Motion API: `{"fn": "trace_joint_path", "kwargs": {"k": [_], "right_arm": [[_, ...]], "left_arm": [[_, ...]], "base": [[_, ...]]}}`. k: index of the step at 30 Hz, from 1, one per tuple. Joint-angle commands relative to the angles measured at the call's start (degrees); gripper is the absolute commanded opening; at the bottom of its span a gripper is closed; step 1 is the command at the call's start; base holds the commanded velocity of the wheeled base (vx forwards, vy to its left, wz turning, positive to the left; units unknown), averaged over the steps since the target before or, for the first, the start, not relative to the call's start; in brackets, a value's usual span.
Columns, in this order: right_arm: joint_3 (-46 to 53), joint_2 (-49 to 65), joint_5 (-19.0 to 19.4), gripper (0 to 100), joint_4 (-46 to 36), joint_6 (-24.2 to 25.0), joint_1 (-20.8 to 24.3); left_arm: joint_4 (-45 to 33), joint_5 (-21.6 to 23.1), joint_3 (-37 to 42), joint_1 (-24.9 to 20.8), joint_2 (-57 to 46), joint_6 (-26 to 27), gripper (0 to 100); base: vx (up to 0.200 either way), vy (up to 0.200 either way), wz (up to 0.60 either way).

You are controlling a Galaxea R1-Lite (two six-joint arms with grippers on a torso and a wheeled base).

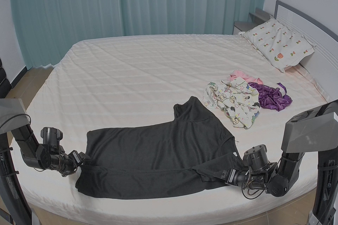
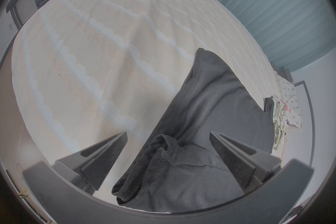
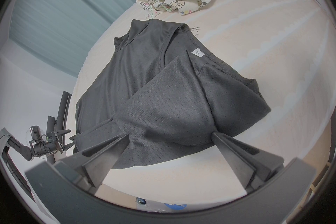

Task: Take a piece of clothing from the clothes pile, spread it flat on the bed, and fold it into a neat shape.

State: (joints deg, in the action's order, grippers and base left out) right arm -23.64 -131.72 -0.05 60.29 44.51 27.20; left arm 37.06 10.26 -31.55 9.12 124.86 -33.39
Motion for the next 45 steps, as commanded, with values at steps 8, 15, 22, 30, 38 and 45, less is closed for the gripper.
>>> {"fn": "trace_joint_path", "kwargs": {"k": [8,15,22,30,38,45], "right_arm": [[-0.8,1.11,-1.27,100,-5.28,-0.12,0.05],[-0.97,1.03,-1.88,100,-5.19,-0.21,-0.13],[-1.59,0.59,-1.88,0,-5.36,-0.12,-1.01],[-0.71,1.47,-2.41,0,-8.44,-0.74,-0.57],[-0.53,2.43,-2.41,0,-9.41,-2.06,-1.01],[0.08,4.81,-2.32,0,-11.16,-4.34,-3.2]], "left_arm": [[0.03,0.02,0.08,0.02,0.04,-0.01,100],[0.03,0.02,0.17,0.02,0.04,-0.01,100],[0.03,0.02,0.17,0.02,0.04,-0.01,100],[0.03,0.02,0.17,0.02,0.04,-0.01,100],[0.03,0.02,0.26,0.02,0.04,-0.01,100],[0.03,0.02,0.26,0.02,0.04,-0.01,100]], "base": [[0.0,0.0,0.0],[0.0,0.0,0.0],[0.0,0.0,0.0],[0.0,0.0,0.0],[0.0,0.0,0.0],[0.0,0.0,0.0]]}}
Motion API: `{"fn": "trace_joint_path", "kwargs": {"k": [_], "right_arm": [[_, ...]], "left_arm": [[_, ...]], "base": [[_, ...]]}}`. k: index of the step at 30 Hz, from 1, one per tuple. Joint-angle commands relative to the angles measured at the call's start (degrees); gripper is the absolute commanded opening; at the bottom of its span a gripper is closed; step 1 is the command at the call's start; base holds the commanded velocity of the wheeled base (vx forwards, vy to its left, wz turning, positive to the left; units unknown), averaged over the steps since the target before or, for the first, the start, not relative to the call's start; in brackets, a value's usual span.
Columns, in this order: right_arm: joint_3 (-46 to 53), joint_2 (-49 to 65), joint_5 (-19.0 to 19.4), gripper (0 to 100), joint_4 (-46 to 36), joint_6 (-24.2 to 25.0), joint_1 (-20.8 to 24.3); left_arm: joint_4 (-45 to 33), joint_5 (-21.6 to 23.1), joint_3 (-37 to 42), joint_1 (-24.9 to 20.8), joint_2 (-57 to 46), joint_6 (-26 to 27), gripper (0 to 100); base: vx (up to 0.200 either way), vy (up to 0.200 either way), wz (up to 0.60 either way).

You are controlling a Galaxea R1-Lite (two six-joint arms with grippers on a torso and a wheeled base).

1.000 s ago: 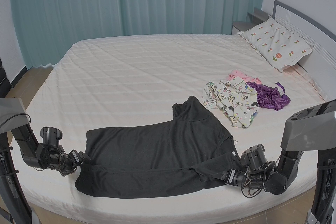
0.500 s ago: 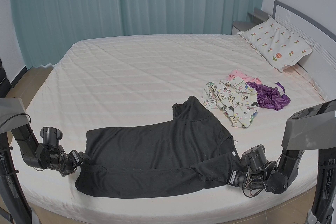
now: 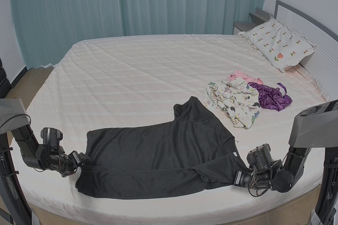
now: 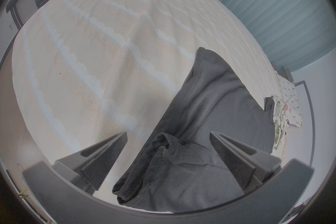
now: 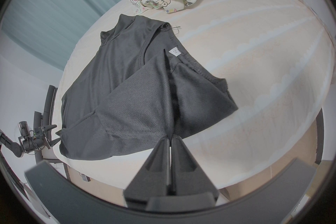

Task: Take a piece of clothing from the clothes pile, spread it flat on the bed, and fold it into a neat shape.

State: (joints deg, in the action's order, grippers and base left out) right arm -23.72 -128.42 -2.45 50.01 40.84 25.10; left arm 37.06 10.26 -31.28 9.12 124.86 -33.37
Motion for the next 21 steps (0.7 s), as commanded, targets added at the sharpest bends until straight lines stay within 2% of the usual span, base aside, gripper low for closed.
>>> {"fn": "trace_joint_path", "kwargs": {"k": [1,17,18,21], "right_arm": [[0.08,1.77,0.08,0,-1.58,-0.94,-1.55],[0.26,1.41,0.17,0,-2.19,-2.08,-2.6],[0.26,1.41,0.17,100,-2.19,-2.08,-2.6],[0.17,0.97,0.25,100,-1.67,-2.78,-2.6]], "left_arm": [[0.03,0.02,-0.01,0.02,0.04,-0.03,100],[-0.06,0.02,0.08,0.02,0.04,-0.03,100],[-0.06,0.02,0.08,0.02,0.04,-0.03,100],[-0.06,0.02,0.08,0.02,0.04,-0.03,100]], "base": [[0.0,0.0,0.0],[0.0,0.0,0.0],[0.0,0.0,0.0],[0.0,0.0,0.0]]}}
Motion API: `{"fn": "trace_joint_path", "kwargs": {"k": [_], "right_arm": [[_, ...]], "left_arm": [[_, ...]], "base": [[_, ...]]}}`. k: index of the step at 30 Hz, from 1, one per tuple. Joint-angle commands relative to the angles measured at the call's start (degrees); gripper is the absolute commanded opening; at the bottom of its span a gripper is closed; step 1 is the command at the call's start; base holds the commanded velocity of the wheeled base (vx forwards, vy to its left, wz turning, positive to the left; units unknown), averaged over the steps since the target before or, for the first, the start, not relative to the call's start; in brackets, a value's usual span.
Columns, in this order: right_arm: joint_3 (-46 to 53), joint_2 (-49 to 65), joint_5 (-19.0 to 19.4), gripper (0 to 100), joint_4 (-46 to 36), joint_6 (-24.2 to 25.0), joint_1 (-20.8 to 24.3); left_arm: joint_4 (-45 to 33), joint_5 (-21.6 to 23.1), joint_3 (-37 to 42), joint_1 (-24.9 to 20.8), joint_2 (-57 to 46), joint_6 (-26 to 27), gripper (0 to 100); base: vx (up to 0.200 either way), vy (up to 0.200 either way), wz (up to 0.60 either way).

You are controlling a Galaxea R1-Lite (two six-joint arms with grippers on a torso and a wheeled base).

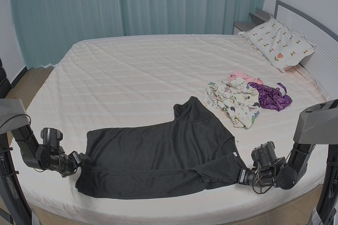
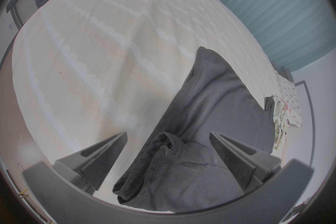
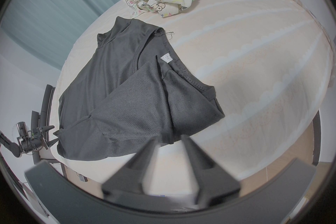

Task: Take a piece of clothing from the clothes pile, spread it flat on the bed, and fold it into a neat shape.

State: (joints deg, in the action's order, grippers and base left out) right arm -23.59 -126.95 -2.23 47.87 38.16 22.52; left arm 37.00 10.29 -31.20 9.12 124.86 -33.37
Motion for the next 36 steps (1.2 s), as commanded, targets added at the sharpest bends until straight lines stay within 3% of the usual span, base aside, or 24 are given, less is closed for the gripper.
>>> {"fn": "trace_joint_path", "kwargs": {"k": [1,9,15,20,22,29,36], "right_arm": [[-0.14,-0.31,0.03,100,0.64,-0.01,-0.02],[-1.37,1.8,0.56,100,1.87,0.6,-2.21],[-3.66,4.26,0.91,100,1.79,4.91,-3.8],[-4.18,3.47,1.0,100,1.87,5.53,-3.8],[-4.18,3.38,1.0,100,1.87,5.61,-3.8],[-4.18,2.76,1.0,100,1.87,5.61,-3.71],[-4.27,2.59,1.88,100,1.87,5.61,-3.71]], "left_arm": [[0.0,-0.01,-0.01,0.02,0.04,-0.03,100],[0.18,-0.09,-0.09,0.02,-0.05,0.14,100],[0.44,-0.45,-0.53,0.11,-1.19,-0.21,100],[5.72,-0.62,1.14,0.29,-1.98,-0.3,100],[8.79,-0.62,2.1,0.46,-1.55,-0.47,100],[8.79,-0.45,1.93,0.46,-1.19,-0.65,100],[8.88,-0.18,1.31,1.08,-0.67,-0.91,100]], "base": [[0.0,0.0,0.0],[0.0,0.0,0.0],[0.0,0.0,0.0],[0.0,0.0,0.0],[0.2,0.0,0.0],[0.2,0.0,0.0],[0.0,0.0,0.0]]}}
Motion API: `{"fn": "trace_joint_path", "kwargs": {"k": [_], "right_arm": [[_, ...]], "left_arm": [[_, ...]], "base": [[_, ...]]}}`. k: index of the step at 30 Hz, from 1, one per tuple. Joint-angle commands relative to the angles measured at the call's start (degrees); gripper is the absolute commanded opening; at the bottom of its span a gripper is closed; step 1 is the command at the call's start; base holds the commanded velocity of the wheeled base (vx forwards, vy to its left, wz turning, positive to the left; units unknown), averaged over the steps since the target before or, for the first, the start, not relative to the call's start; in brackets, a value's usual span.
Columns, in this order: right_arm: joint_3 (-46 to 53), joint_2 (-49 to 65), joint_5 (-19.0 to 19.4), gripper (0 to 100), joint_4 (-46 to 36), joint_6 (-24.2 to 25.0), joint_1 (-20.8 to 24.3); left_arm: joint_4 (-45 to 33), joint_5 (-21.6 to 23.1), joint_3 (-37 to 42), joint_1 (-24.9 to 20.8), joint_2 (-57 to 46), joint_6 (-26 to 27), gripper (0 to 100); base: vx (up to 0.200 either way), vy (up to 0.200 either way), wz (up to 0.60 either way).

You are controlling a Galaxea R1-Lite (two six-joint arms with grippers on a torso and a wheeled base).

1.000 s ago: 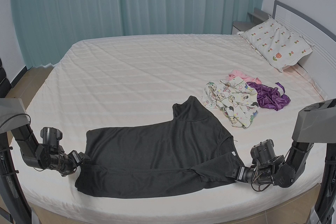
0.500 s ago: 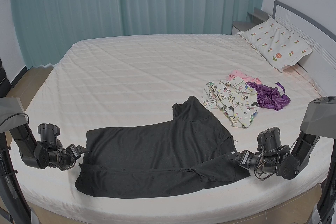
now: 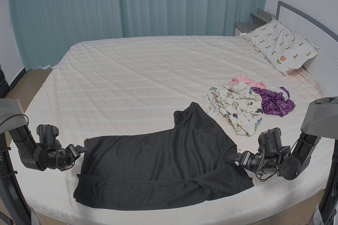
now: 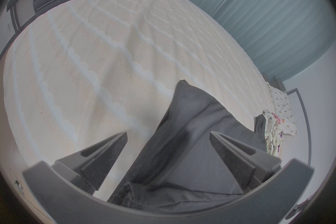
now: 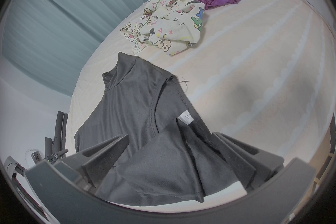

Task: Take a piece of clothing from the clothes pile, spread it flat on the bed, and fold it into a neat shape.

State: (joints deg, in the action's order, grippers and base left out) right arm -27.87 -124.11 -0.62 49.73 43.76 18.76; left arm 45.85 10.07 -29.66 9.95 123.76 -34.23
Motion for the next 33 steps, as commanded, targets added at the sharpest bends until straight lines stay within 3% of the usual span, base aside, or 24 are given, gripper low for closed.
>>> {"fn": "trace_joint_path", "kwargs": {"k": [1,8,11,20,25,29,31,33], "right_arm": [[0.09,-0.25,0.27,100,0.02,0.01,0.05],[0.01,-1.04,0.36,100,0.11,0.01,0.14],[-0.08,-1.13,0.36,100,0.02,0.01,0.31],[0.01,-1.04,0.36,100,0.02,0.01,0.57],[0.09,-1.04,0.36,100,0.02,0.01,1.01],[0.18,-1.13,0.36,100,0.02,0.01,1.19],[0.09,-1.13,0.36,100,0.02,-0.08,1.28],[0.09,-1.22,0.36,100,0.02,-0.08,1.28]], "left_arm": [[0.03,0.04,-0.31,0.25,0.61,-0.13,100],[0.21,0.13,-1.54,0.16,0.78,-2.59,100],[0.21,0.21,-3.21,-0.1,0.69,-6.55,100],[-0.41,-0.4,-9.36,-2.3,3.07,-7.17,100],[-0.59,-1.28,-15.52,-2.48,8.6,-1.54,100],[-0.41,-1.37,-16.39,-2.56,10.27,1.1,100],[-0.32,-1.28,-17.71,-2.65,12.3,5.84,100],[-0.23,-1.28,-18.42,-2.83,13.26,7.07,100]], "base": [[0.0,0.0,0.0],[0.0,0.0,0.0],[0.0,0.0,0.0],[0.0,0.0,0.0],[0.0,0.0,0.0],[0.0,0.0,0.0],[0.0,0.0,0.0],[0.0,0.0,0.0]]}}
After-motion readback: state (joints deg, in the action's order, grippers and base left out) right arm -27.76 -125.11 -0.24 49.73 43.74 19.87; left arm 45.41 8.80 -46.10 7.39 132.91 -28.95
